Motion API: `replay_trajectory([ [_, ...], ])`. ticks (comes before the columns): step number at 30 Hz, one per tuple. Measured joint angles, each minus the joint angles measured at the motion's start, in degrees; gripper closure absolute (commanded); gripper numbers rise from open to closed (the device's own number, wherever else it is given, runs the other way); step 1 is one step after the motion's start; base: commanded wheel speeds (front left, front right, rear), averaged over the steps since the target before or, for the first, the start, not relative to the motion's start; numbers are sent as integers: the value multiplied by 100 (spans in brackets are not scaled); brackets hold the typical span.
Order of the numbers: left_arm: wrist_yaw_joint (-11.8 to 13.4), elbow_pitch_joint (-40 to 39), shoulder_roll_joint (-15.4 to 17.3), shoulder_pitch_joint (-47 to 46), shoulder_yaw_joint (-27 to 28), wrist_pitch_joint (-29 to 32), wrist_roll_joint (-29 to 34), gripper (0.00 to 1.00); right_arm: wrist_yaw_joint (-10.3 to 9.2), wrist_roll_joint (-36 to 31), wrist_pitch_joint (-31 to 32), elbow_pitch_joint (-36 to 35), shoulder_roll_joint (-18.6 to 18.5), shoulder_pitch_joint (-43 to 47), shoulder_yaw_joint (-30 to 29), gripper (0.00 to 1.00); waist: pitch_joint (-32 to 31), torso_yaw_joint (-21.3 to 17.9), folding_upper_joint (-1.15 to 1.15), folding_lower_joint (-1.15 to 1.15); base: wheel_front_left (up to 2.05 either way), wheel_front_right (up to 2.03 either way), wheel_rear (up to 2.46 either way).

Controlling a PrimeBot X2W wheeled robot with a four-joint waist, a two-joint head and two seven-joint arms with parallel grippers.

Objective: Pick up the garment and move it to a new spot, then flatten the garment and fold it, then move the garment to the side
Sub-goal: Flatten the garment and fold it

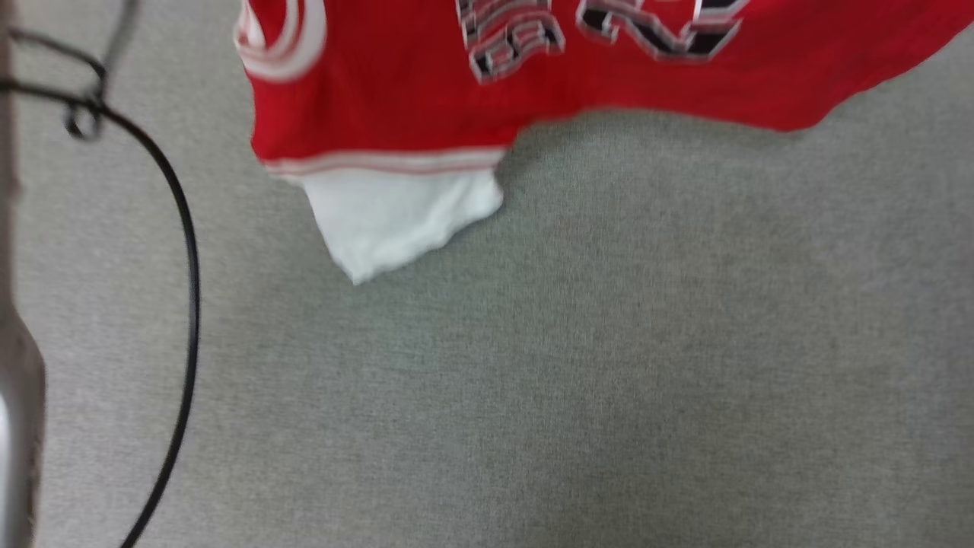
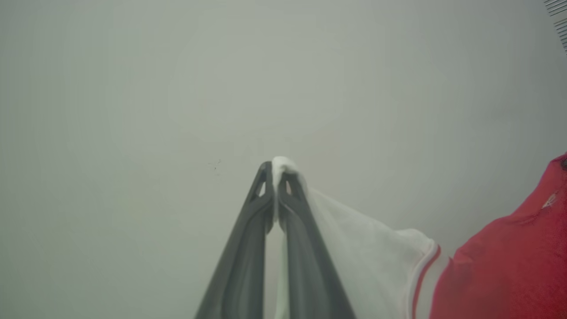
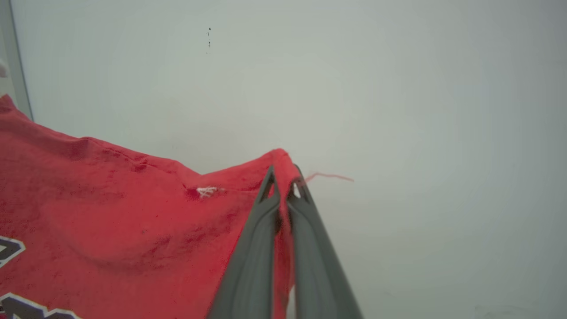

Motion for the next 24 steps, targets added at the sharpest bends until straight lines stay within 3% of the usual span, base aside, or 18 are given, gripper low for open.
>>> replay_trajectory([
  [13, -203, 2012, -179, -3096, -268, -533, 374, 100, 1, -814, -452, 1747, 323, -3164, 500, 100, 1339, -137, 0, 1, 0, 0, 0],
  [19, -231, 2651, -194, -3567, -357, -816, 401, 100, 1, -832, -847, 2520, 367, -3925, 858, 100, 1677, -154, 0, 1, 0, 0, 0],
  [24, -255, 2984, -196, -3522, -487, -1068, 310, 100, 1, -608, -1125, 2911, 335, -3986, 1377, 100, 1943, -130, 0, 1, 0, 0, 0],
])
